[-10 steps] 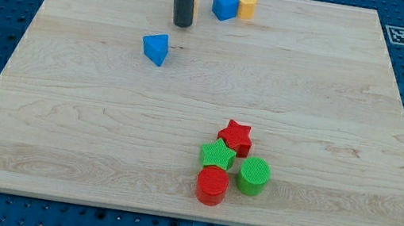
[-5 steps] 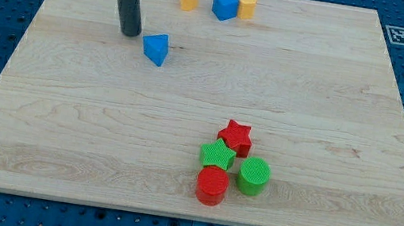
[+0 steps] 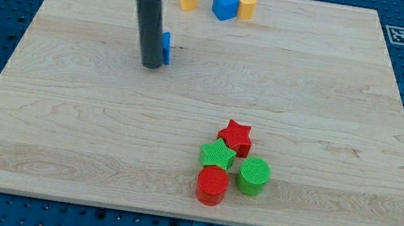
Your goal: Move the blue triangle towards top center
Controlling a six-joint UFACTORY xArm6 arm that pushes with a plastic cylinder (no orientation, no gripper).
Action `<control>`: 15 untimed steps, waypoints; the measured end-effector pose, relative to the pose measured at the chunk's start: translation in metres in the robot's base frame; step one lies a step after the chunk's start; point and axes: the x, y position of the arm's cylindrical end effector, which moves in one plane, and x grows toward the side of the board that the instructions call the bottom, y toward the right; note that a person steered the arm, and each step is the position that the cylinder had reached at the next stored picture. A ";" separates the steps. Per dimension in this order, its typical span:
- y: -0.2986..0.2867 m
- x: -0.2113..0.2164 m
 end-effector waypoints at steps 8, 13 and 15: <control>-0.028 -0.043; 0.025 -0.104; 0.036 -0.063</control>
